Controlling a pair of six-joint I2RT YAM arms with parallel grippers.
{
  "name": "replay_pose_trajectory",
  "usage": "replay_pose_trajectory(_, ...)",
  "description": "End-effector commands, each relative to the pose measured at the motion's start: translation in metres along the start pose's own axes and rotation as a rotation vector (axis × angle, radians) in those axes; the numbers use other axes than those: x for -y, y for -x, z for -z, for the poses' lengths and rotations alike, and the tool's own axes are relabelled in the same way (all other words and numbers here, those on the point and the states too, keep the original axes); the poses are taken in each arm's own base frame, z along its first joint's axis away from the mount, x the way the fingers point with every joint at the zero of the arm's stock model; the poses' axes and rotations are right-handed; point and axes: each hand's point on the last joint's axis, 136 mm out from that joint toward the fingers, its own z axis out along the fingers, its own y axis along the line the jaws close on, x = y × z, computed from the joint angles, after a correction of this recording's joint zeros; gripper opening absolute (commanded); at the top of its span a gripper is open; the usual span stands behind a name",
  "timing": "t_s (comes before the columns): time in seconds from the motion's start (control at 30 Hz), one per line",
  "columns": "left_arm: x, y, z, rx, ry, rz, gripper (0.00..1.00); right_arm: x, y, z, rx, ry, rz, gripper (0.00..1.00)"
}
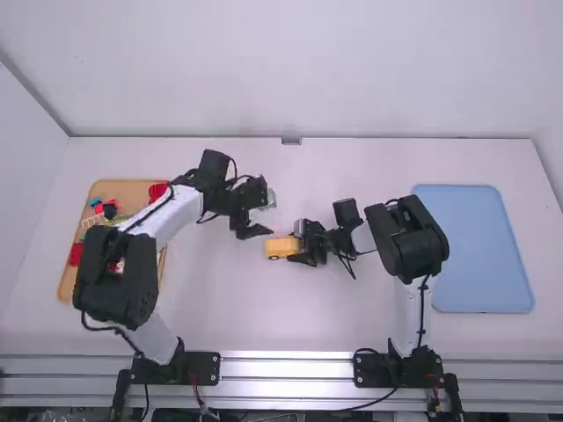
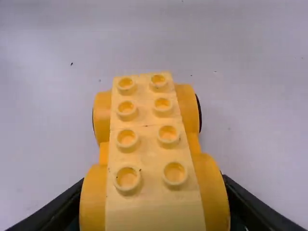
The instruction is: Assemble lego blocks to make yellow taxi
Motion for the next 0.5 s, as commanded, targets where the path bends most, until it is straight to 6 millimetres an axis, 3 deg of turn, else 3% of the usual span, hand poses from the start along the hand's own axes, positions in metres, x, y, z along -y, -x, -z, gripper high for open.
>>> replay_pose_trajectory(0.0,-0.021,0.004,0.024,-0.035,0.124,0.160,0.99,0.009,0.008,0.006,0.000,-0.031,-0.006,0.79)
replay_pose_trajectory(0.07,-0.033,0.001,0.046,-0.073,0.239,0.269,0.99,0.016,0.012,0.009,-0.024,-0.067,-0.029,0.95)
replay_pose_trajectory(0.13,-0.039,-0.003,0.058,-0.094,0.304,0.326,0.99,0.023,0.013,0.013,-0.052,-0.104,-0.045,0.99)
replay_pose_trajectory(0.3,-0.063,-0.023,0.112,-0.122,0.610,0.588,0.99,0.034,0.022,0.034,-0.172,-0.201,-0.016,0.99)
replay_pose_trajectory(0.47,-0.068,-0.048,0.178,-0.095,0.909,0.841,0.99,0.037,0.063,0.061,-0.204,-0.260,0.027,0.99)
